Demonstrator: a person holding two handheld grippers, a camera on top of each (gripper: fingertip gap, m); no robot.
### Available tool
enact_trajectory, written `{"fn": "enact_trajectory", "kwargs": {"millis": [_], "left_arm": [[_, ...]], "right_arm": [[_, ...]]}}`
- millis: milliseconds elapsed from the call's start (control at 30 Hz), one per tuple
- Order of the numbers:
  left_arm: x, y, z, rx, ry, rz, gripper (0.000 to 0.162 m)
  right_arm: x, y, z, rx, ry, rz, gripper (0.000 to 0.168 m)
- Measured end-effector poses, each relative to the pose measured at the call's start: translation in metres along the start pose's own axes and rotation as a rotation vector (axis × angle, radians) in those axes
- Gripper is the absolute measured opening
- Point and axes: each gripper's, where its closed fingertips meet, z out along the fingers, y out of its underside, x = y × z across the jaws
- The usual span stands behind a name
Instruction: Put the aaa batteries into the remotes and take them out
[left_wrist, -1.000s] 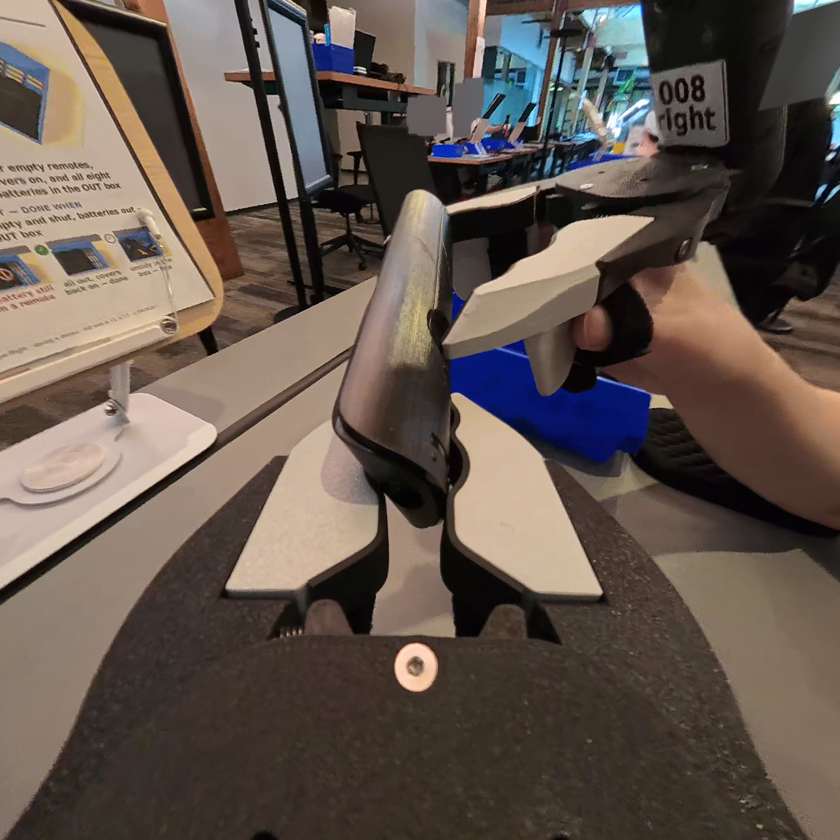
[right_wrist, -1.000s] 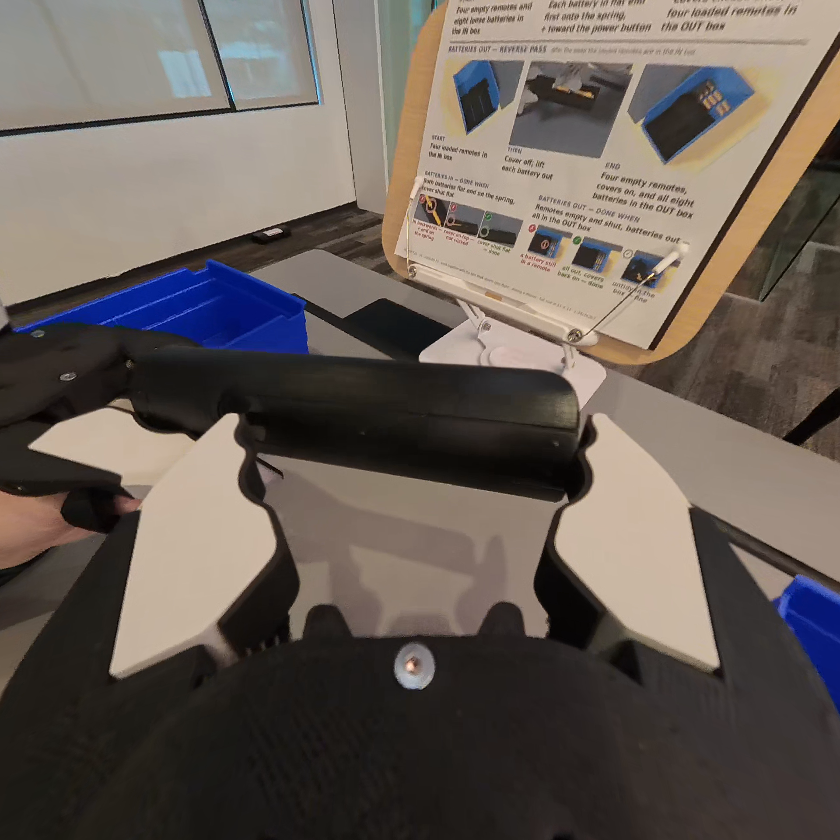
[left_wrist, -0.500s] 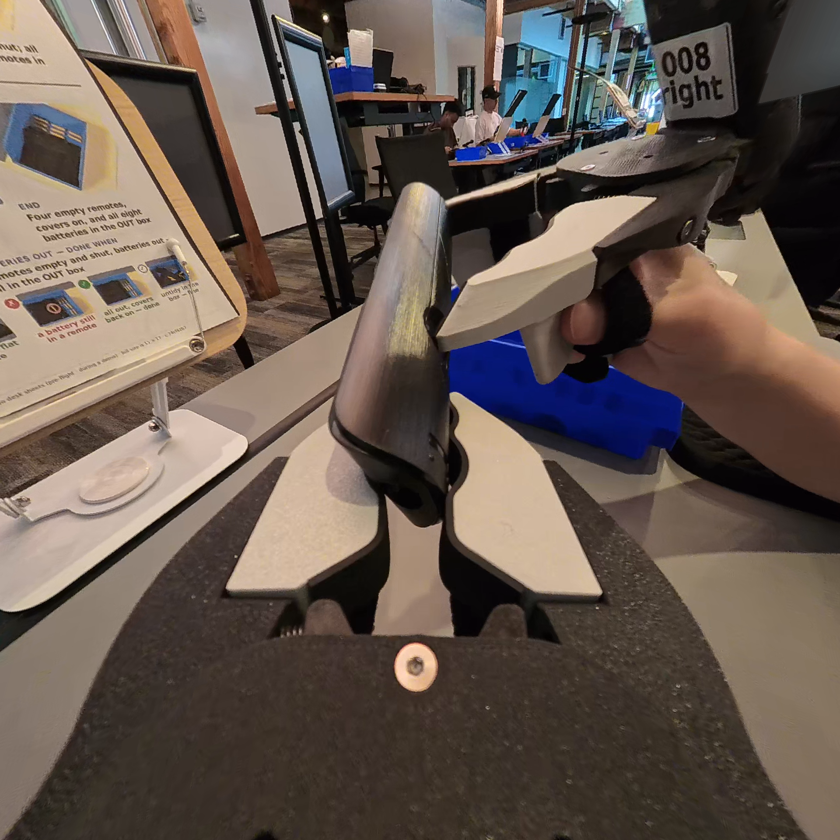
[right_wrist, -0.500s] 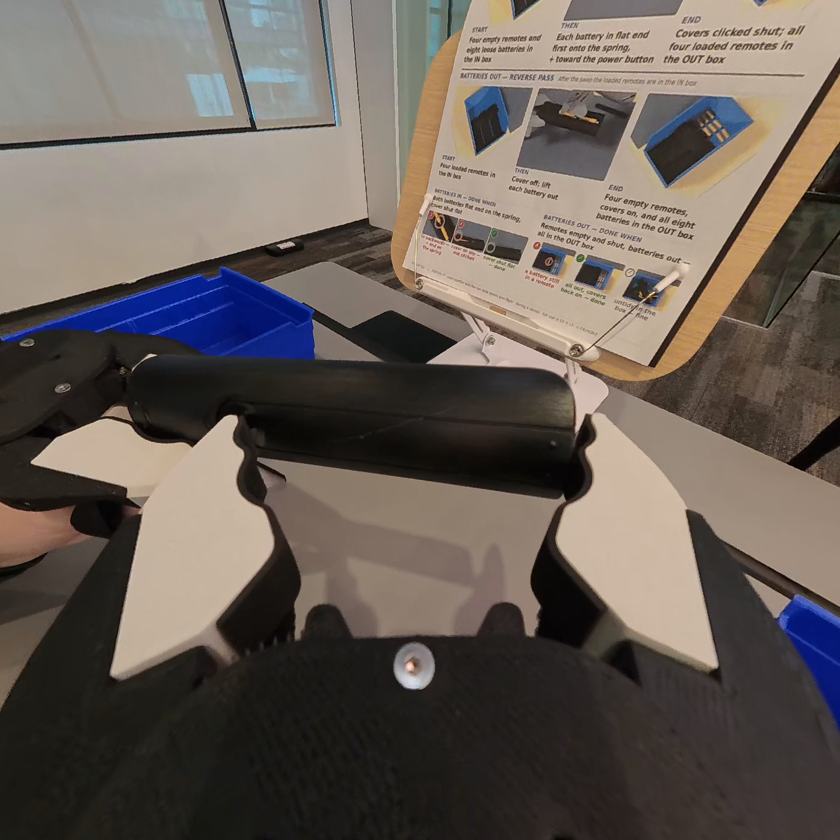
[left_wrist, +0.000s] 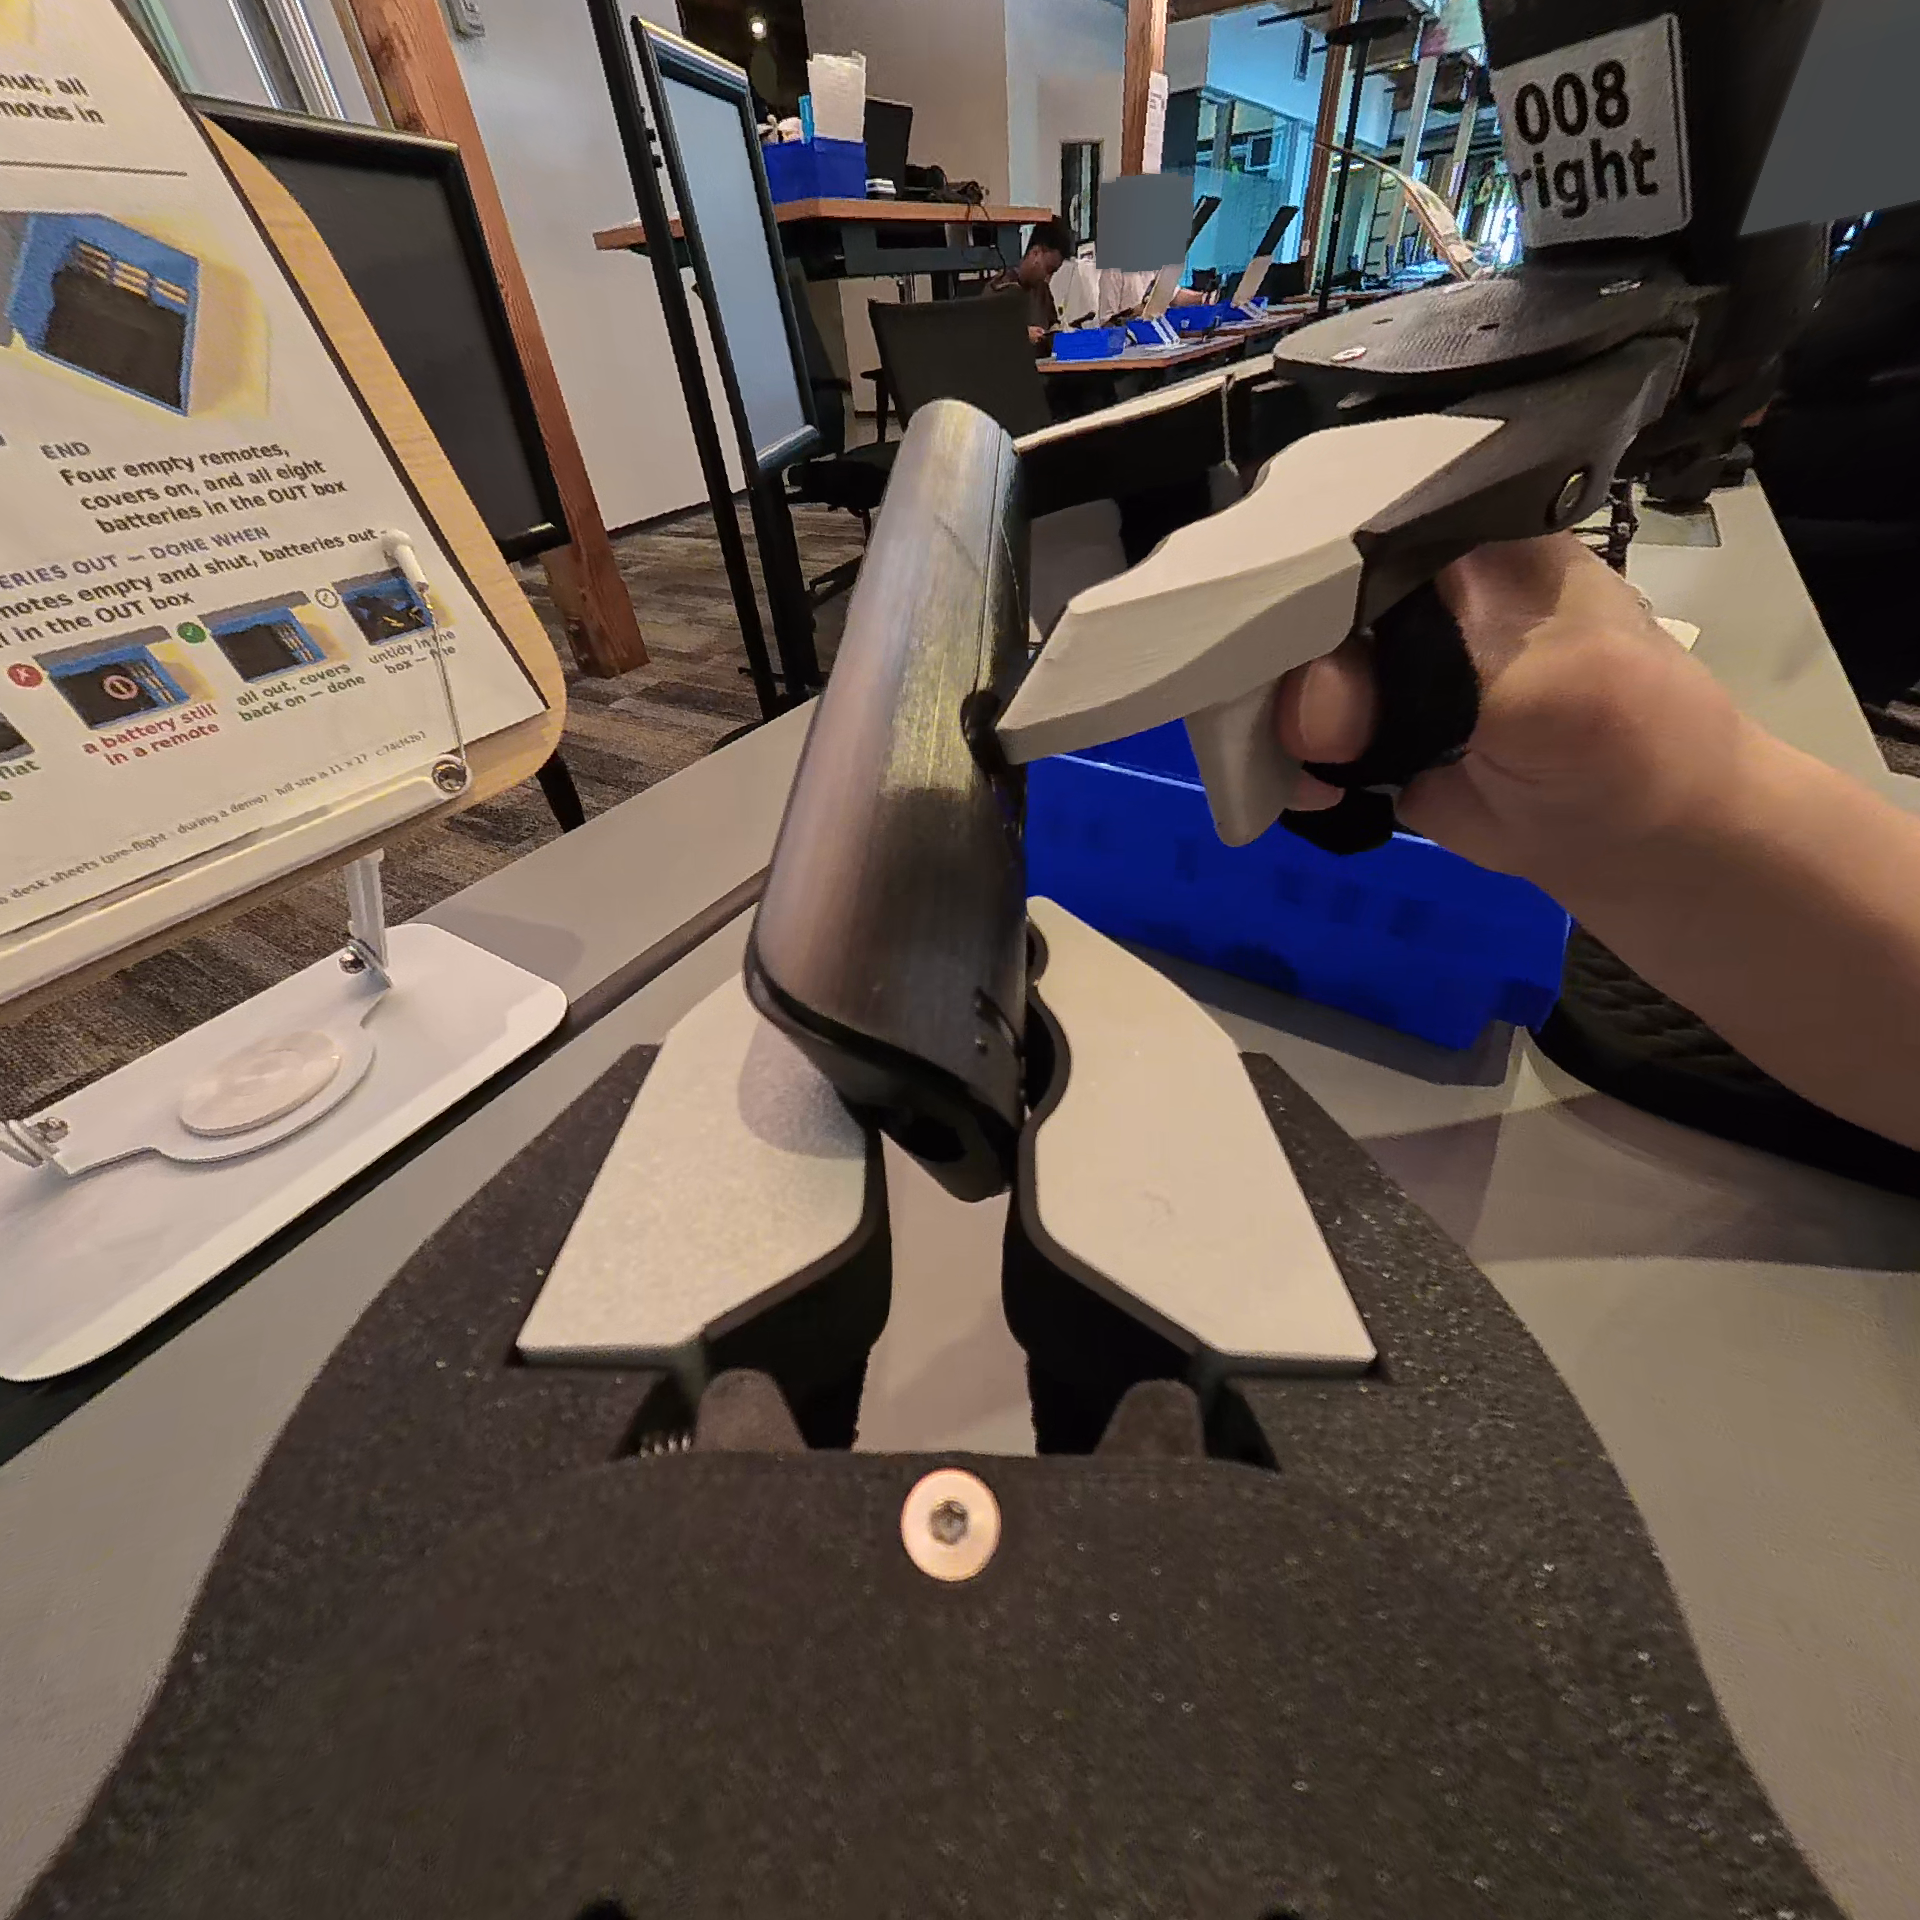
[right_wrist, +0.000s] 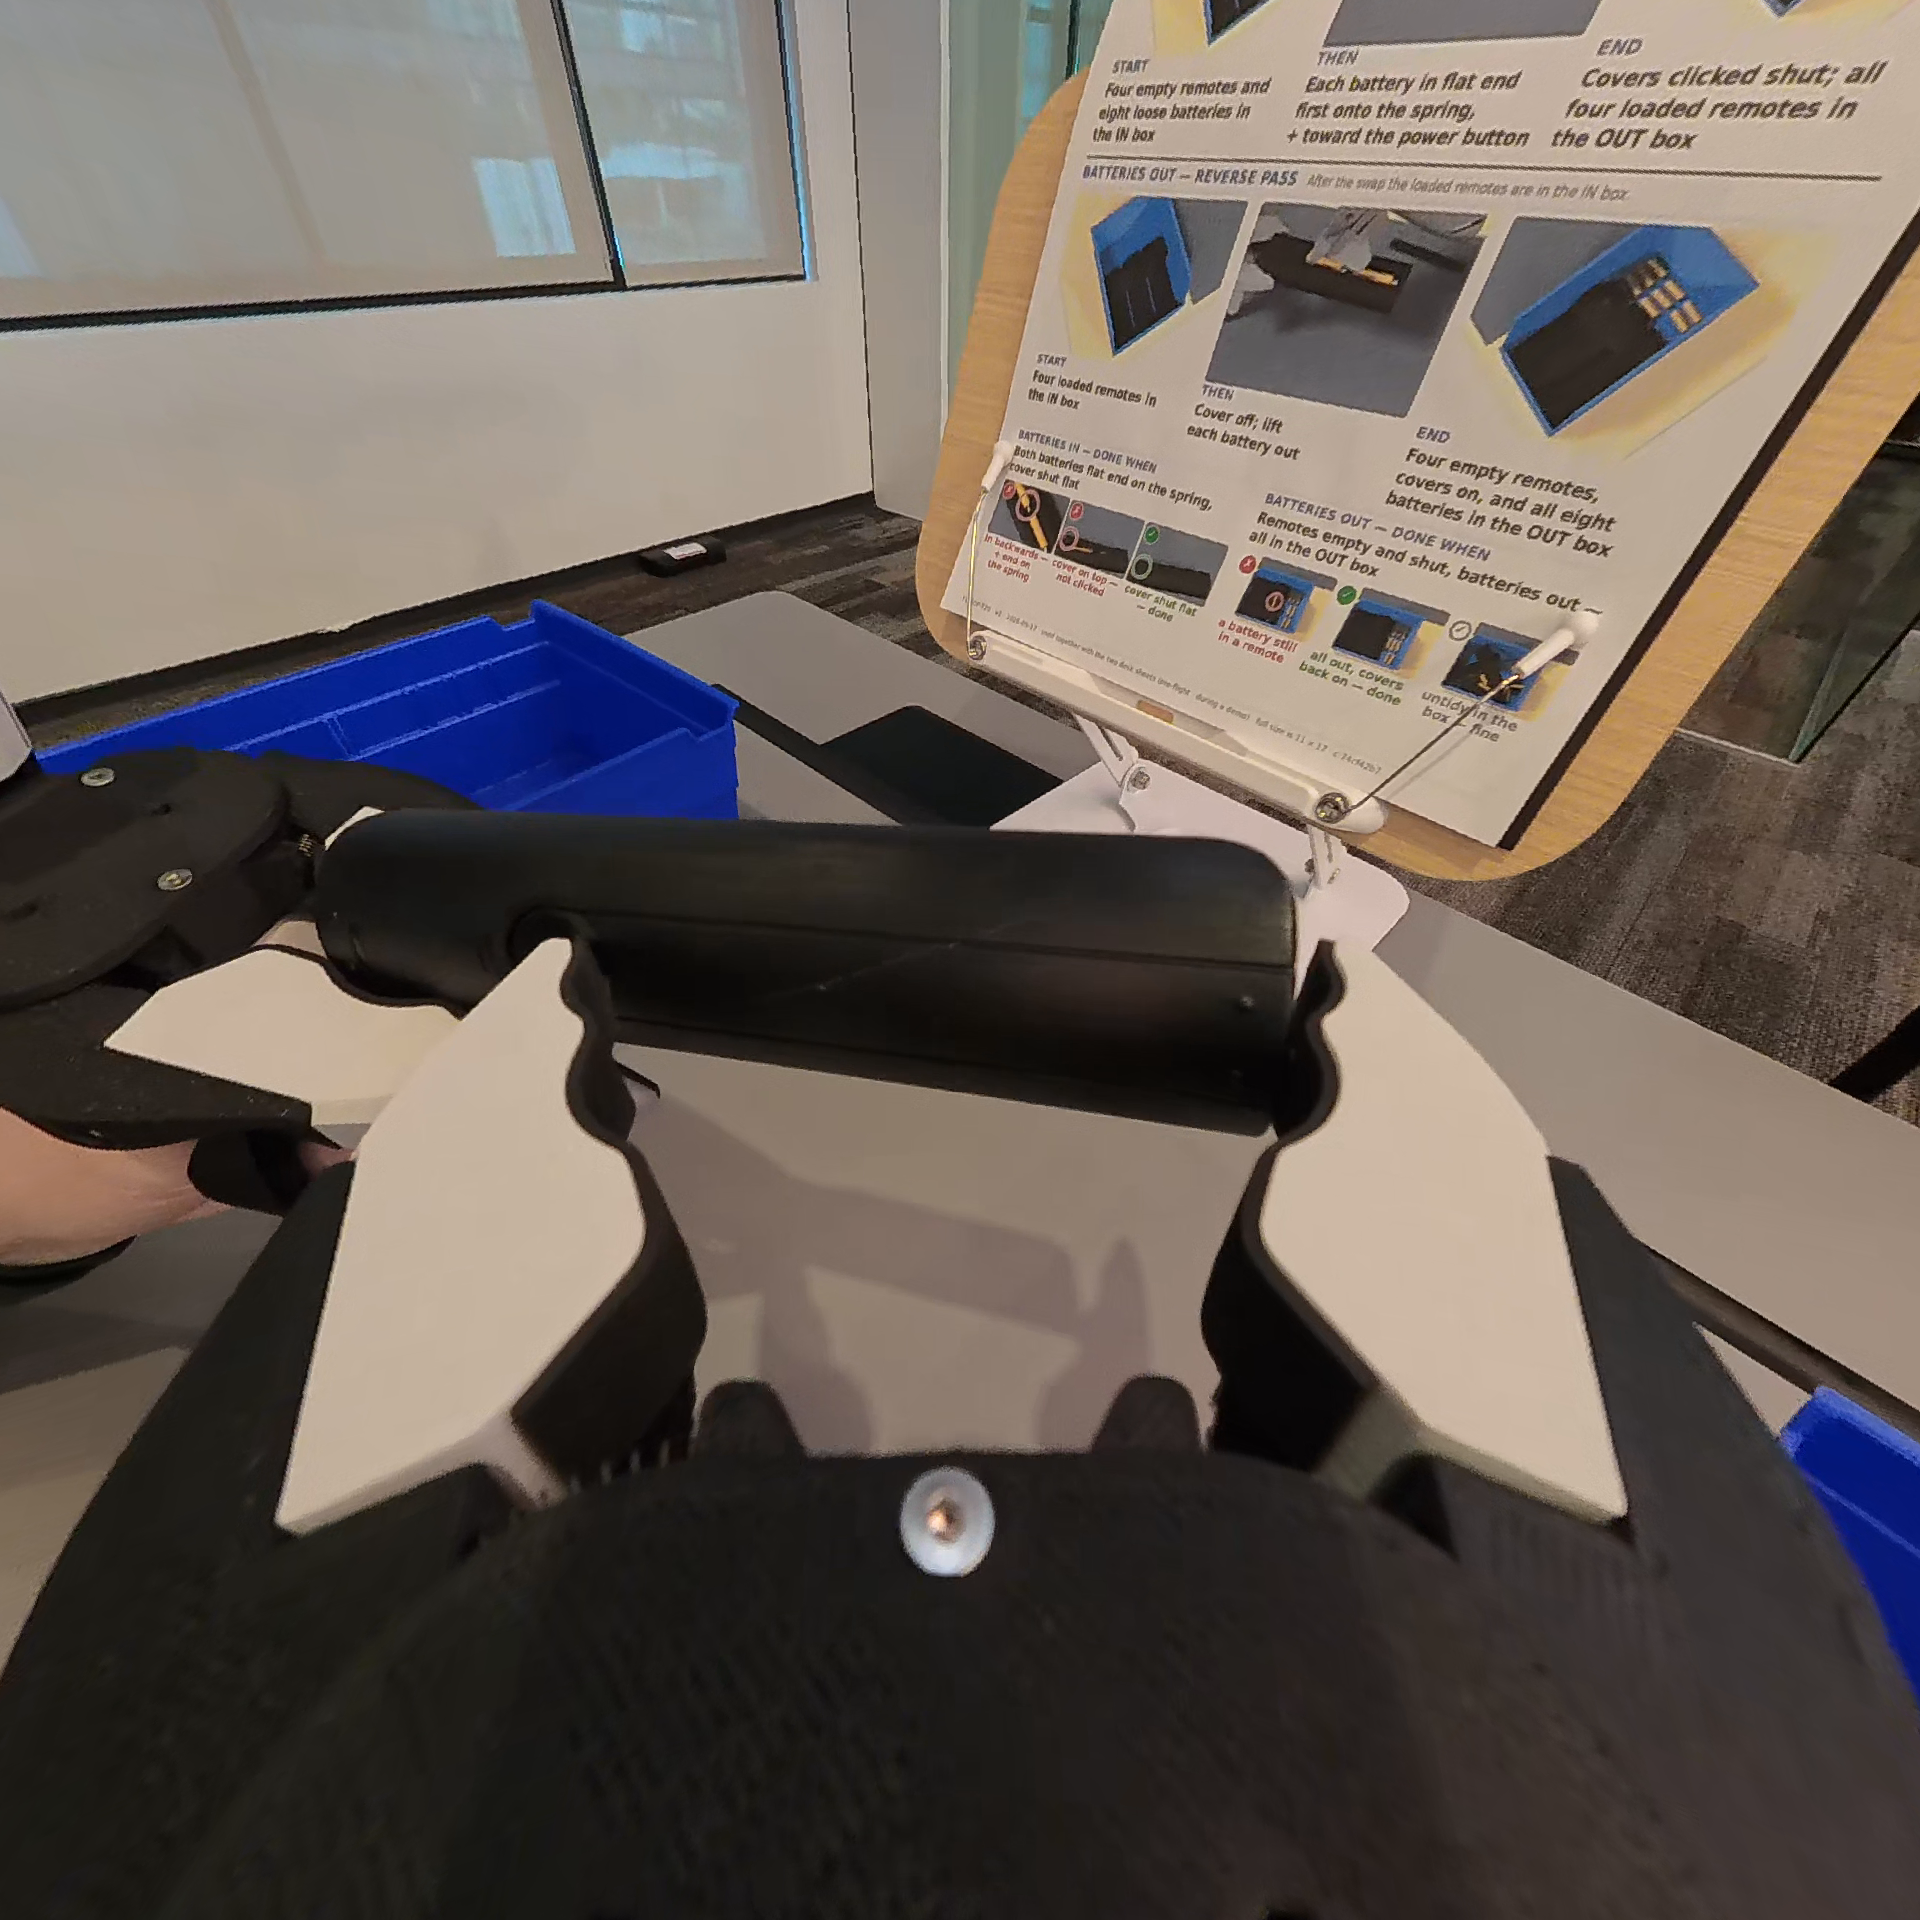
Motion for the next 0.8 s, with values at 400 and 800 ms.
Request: {"fn": "enact_trajectory", "kwargs": {"millis": [400, 800], "left_arm": [[-0.0006, -0.0012, -0.001, -0.011, -0.02, 0.041, 0.021], [-0.0011, -0.0017, -0.0012, -0.014, -0.031, 0.055, 0.02]], "right_arm": [[-0.0006, 0.001, 0.0006, -0.007, -0.026, 0.008, 0.124], [-0.0005, 0.0019, 0.002, 0.001, -0.046, 0.011, 0.124]]}}
